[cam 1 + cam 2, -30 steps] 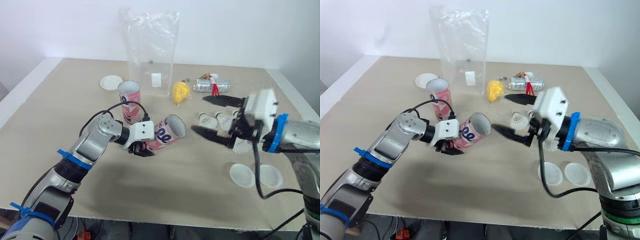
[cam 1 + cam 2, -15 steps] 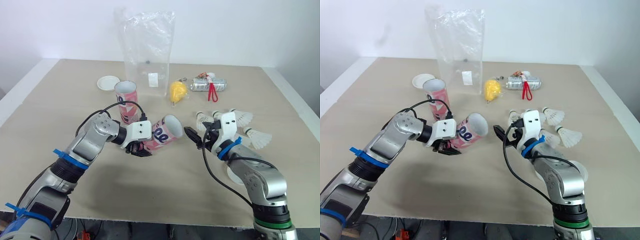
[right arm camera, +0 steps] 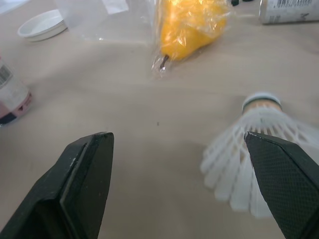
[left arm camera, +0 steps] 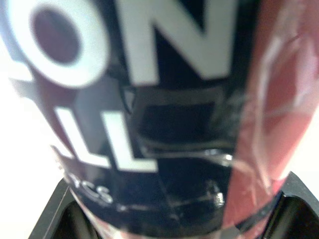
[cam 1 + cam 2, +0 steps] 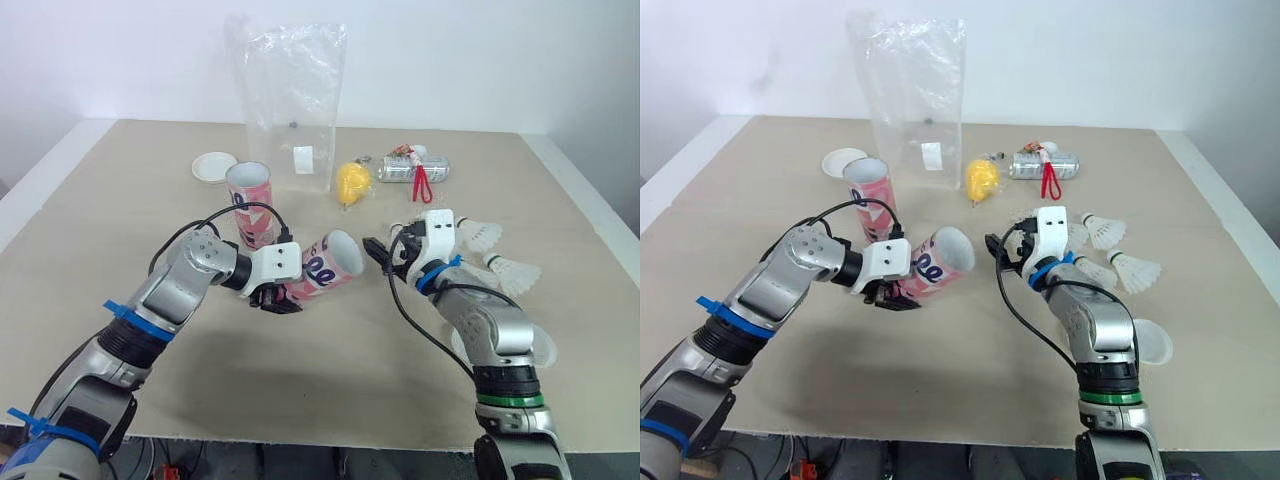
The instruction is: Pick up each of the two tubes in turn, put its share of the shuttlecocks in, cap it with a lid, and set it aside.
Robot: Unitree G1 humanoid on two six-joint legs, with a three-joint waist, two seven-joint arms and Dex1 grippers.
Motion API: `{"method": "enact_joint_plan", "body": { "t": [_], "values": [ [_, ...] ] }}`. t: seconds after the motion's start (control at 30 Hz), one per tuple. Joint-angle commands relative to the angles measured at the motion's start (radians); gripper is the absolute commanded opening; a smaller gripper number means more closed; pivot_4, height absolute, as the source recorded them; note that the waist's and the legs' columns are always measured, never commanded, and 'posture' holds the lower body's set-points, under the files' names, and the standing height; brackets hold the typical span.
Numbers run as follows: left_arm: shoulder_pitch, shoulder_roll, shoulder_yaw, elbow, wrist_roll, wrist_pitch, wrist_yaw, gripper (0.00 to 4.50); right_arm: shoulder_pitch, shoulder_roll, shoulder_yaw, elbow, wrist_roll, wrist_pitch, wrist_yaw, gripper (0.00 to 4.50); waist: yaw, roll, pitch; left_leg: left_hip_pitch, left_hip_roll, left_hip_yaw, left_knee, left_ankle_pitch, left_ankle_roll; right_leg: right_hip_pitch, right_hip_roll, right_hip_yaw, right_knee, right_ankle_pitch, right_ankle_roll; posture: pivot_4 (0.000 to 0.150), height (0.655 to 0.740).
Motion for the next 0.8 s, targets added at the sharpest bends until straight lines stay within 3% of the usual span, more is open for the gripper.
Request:
{"method": "enact_joint_plan", "body": {
  "t": [0.03,0.13,0.33,0.37,0.5,0.8],
  "values": [
    [0.015,0.004,-0.018,-0.012,0.009,0.006,0.003,2.94,-0.041,0.015,-0.012,0.037,-0.038,-0.038,-0.036,4.48,0.001,0.0,0.0,0.0,0.0,0.0,0.0,0.0,0.0,0.0,0.0,0.0,0.0,0.0,0.0,0.15,0.74],
    [0.018,0.004,-0.017,-0.015,0.008,0.01,0.008,2.94,-0.055,0.03,-0.024,0.069,-0.058,-0.046,-0.067,4.48,0.0,0.0,0.0,0.0,0.0,0.0,0.0,0.0,0.0,0.0,0.0,0.0,0.0,0.0,0.0,0.15,0.74],
    [0.026,0.004,-0.017,-0.018,0.007,0.009,0.014,2.94,-0.076,0.034,-0.018,0.099,-0.094,-0.073,-0.071,2.25,0.0,0.0,0.0,0.0,0.0,0.0,0.0,0.0,0.0,0.0,0.0,0.0,0.0,0.0,0.0,0.15,0.74],
    [0.025,0.003,-0.017,-0.016,0.007,0.007,0.015,2.94,-0.083,0.036,-0.019,0.104,-0.098,-0.075,-0.071,1.54,0.0,0.0,0.0,0.0,0.0,0.0,0.0,0.0,0.0,0.0,0.0,0.0,0.0,0.0,0.0,0.15,0.74],
    [0.02,-0.003,-0.02,-0.002,0.009,-0.001,0.018,2.94,-0.108,0.035,-0.009,0.134,-0.125,-0.084,-0.072,0.12,0.0,0.0,0.0,0.0,0.0,0.0,0.0,0.0,0.0,0.0,0.0,0.0,0.001,0.0,0.0,0.15,0.74],
    [0.018,-0.005,-0.022,0.006,0.013,-0.008,0.025,2.94,-0.124,0.074,0.03,0.104,-0.175,-0.071,-0.09,0.12,0.0,0.0,0.0,0.0,0.0,0.0,0.0,0.0,0.0,0.0,0.0,0.0,0.001,0.0,0.0,0.15,0.74]
  ]
}}
